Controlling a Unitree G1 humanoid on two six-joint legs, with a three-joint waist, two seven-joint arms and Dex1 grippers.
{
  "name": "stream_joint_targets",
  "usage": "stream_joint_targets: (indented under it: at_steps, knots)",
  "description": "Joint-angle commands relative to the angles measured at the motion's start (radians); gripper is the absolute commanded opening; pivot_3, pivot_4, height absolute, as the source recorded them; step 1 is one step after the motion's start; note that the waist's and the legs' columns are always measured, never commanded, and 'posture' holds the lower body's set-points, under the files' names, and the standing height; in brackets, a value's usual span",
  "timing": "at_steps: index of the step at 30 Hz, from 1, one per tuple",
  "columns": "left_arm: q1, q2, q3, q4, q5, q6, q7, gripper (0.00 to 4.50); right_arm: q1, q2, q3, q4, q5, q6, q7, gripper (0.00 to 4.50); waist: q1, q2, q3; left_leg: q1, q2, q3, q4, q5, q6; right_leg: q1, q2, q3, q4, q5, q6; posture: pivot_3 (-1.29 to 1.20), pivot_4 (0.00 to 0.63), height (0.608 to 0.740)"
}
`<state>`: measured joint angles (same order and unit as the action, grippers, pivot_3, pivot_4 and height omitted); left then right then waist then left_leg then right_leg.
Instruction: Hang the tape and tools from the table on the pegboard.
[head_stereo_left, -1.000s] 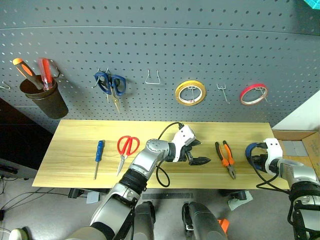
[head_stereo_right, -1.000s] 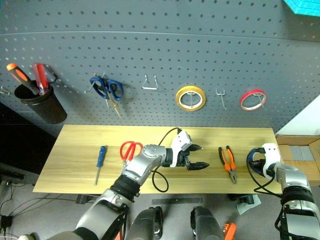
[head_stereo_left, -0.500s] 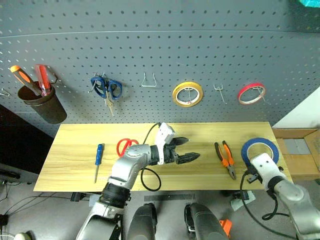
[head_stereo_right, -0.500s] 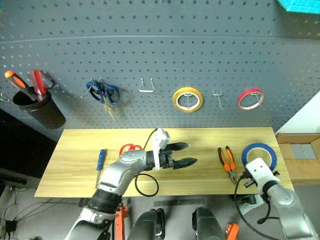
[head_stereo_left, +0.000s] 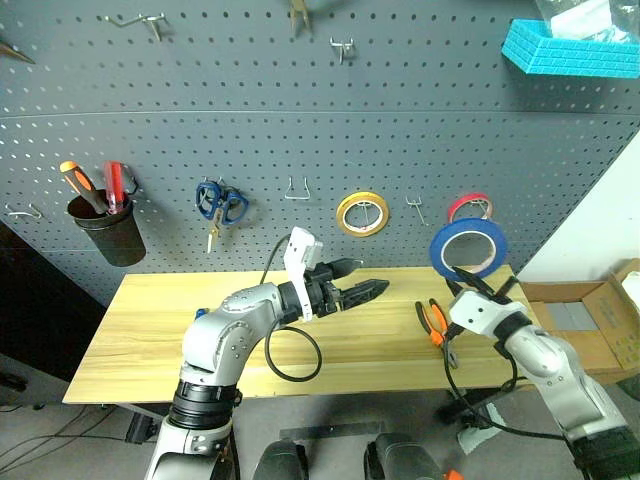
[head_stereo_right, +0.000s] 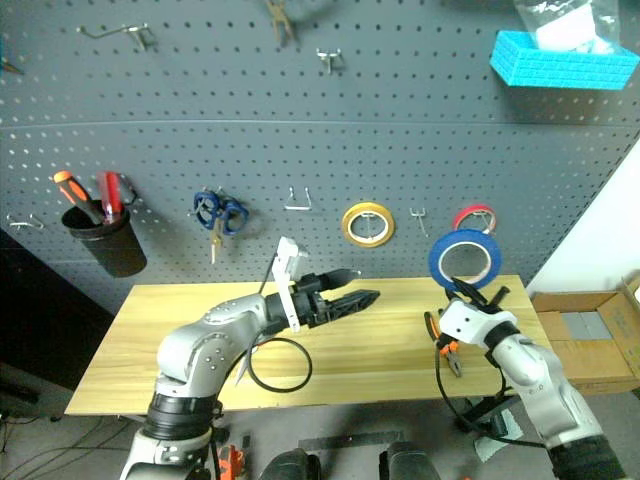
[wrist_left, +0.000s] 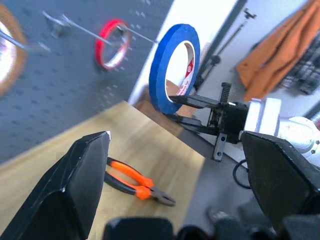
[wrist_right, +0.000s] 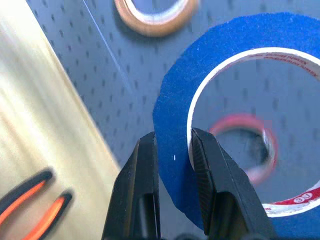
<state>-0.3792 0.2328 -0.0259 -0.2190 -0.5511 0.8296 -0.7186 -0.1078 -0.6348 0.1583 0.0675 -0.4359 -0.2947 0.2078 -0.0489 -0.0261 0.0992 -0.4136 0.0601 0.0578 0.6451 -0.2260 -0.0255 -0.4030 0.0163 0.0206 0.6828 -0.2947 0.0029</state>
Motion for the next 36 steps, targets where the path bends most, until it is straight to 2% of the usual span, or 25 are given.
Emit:
stream_joint_targets:
  at_steps: [1,6,14,20,23,26,36]
  knots:
    - [-0.029,0.005,0.023,0.015,-0.002,-0.051,0.014,4.47,-0.074,-0.021,0.027,0.085,-0.025,-0.131,-0.009,0.38,0.002,0.0,-0.005,0.0,0.0,0.0,0.0,0.0,0.0,0.0,0.0,0.0,0.0,0.0,0.0,-0.01,0.0,0.74]
    - [-0.023,0.021,0.028,0.022,0.003,-0.078,0.035,4.47,-0.207,-0.024,0.054,0.253,-0.017,-0.236,0.007,0.38,0.01,-0.001,-0.01,0.0,-0.001,0.002,0.001,0.001,-0.002,0.0,0.0,0.003,0.0,0.003,-0.005,0.02,0.0,0.74]
    - [-0.038,0.025,0.021,0.03,-0.004,-0.09,0.047,4.47,-0.313,-0.031,0.072,0.412,-0.007,-0.329,0.037,0.38,0.02,0.0,-0.02,0.0,0.0,0.002,0.001,0.002,-0.003,0.0,0.0,0.003,0.0,0.004,-0.007,0.02,0.0,0.74]
    - [-0.05,0.026,0.008,0.057,0.001,-0.105,0.04,4.47,-0.37,-0.039,0.072,0.516,0.07,-0.34,0.173,0.38,0.02,0.0,-0.03,0.001,0.0,0.002,0.001,0.002,-0.003,0.001,0.0,0.003,0.001,0.004,-0.007,0.02,0.001,0.74]
    - [-0.056,0.026,0.003,0.067,0.002,-0.11,0.036,4.47,-0.39,-0.046,0.057,0.546,0.107,-0.302,0.241,0.38,0.02,0.0,-0.03,0.005,0.0,0.002,0.001,0.001,-0.001,0.005,0.0,0.003,0.001,0.005,-0.008,0.01,0.005,0.74]
    - [-0.063,0.025,-0.003,0.076,0.003,-0.117,0.036,4.47,-0.398,-0.046,0.048,0.557,0.144,-0.28,0.292,0.38,0.018,0.0,-0.03,0.016,0.0,0.002,0.0,-0.001,0.002,0.017,0.0,0.003,-0.001,0.004,-0.008,0.01,0.012,0.74]
    - [-0.074,0.024,-0.018,0.092,0.004,-0.131,0.033,4.47,-0.429,-0.05,0.047,0.57,0.198,-0.3,0.395,0.38,0.018,0.0,-0.03,0.018,0.0,0.002,0.001,-0.001,0.002,0.018,0.0,0.004,0.0,0.004,-0.008,0.0,0.025,0.74]
